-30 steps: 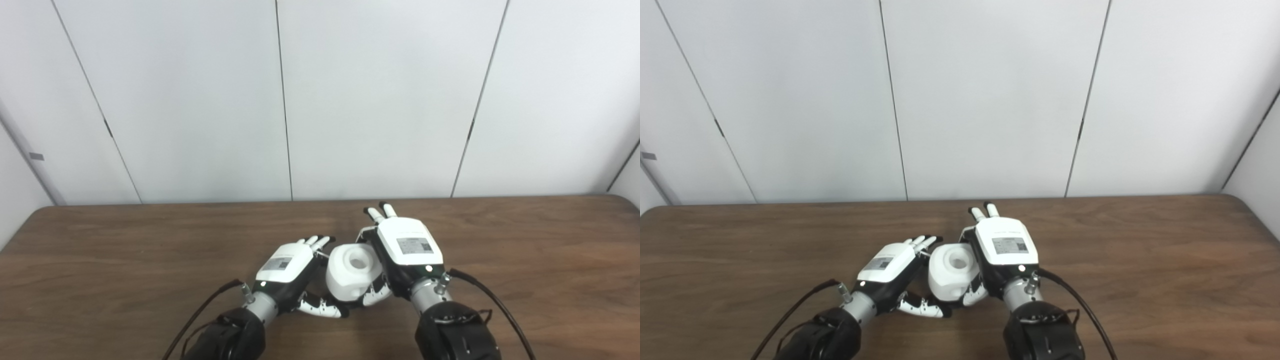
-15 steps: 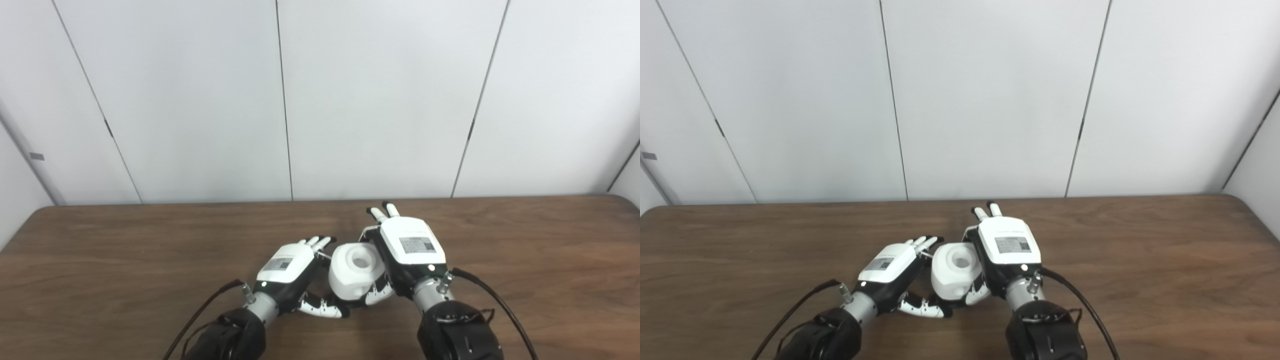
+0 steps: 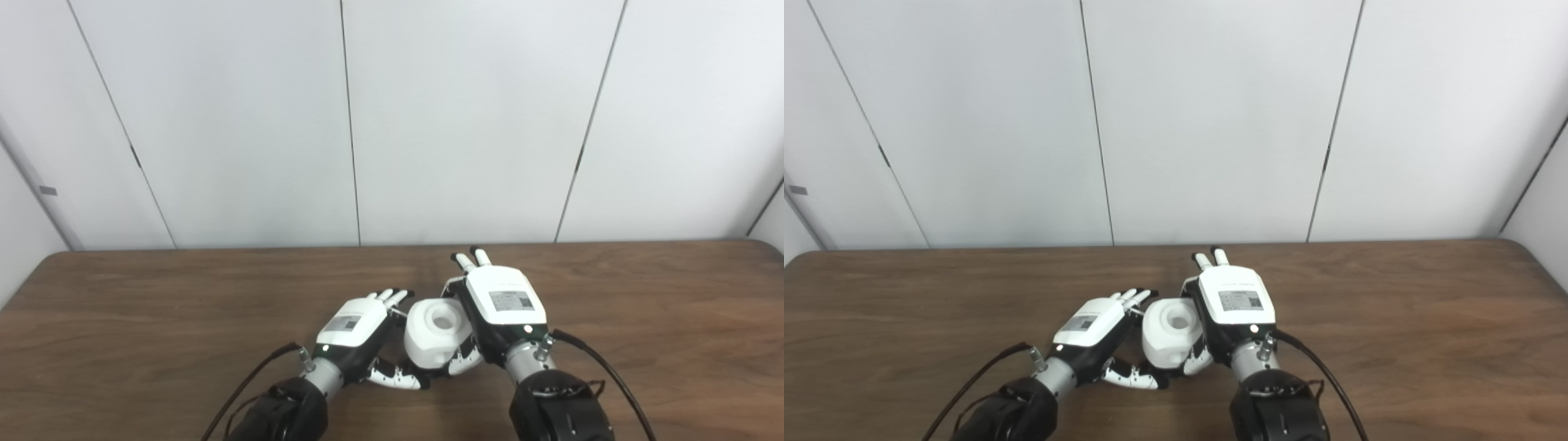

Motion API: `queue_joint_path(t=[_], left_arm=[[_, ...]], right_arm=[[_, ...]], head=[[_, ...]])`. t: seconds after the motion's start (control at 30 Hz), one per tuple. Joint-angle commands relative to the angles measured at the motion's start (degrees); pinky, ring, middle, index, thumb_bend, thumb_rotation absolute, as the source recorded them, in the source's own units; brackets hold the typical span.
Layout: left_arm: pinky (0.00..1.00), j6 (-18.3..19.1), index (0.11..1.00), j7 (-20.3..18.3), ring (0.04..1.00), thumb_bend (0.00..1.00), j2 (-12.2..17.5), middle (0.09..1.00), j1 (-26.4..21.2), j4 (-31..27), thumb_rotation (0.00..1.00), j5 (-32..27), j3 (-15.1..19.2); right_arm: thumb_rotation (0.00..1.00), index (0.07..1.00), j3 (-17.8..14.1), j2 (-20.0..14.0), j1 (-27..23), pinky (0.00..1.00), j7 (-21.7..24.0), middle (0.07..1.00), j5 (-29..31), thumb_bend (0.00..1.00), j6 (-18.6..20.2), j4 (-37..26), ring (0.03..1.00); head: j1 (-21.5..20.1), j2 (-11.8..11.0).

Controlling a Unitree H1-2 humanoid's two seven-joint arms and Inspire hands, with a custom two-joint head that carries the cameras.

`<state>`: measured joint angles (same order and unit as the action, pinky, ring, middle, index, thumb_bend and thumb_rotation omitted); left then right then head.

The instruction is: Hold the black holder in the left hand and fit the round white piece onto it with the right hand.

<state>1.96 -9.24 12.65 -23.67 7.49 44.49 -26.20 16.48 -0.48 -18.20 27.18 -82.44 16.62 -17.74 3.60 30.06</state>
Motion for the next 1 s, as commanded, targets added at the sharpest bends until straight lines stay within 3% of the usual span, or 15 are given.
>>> queue_joint_path(t=[0.0, 0.9, 0.97], left_arm=[[1.00, -0.46, 0.479, -0.22, 1.000, 0.52, -0.35, 0.976, -0.44, -0.88, 0.05, 0.45, -0.52], [1.00, -0.46, 0.479, -0.25, 1.000, 0.52, -0.41, 0.978, -0.35, -0.51, 0.05, 0.06, -0.34], [1.00, -0.34, 0.480, -0.48, 1.000, 0.52, -0.37, 0.980, -0.40, -0.51, 0.05, 0.09, -0.42]], right_arm=[[0.13, 0.483, 0.12, 0.39, -1.08, 0.69, -0.45, 0.951, -0.19, 0.52, 0.06, -0.26, 1.000], [0.16, 0.494, -0.36, 0.36, -1.54, 0.71, 3.91, 0.981, 1.43, 0.52, 0.87, -1.45, 1.000], [0.30, 0.594, -0.34, 0.34, -1.53, 0.70, 3.95, 0.979, 1.55, 0.77, 0.92, -1.45, 1.000]], head=[[-0.01, -0.03], [-0.30, -1.21], [-0.32, -1.26]])
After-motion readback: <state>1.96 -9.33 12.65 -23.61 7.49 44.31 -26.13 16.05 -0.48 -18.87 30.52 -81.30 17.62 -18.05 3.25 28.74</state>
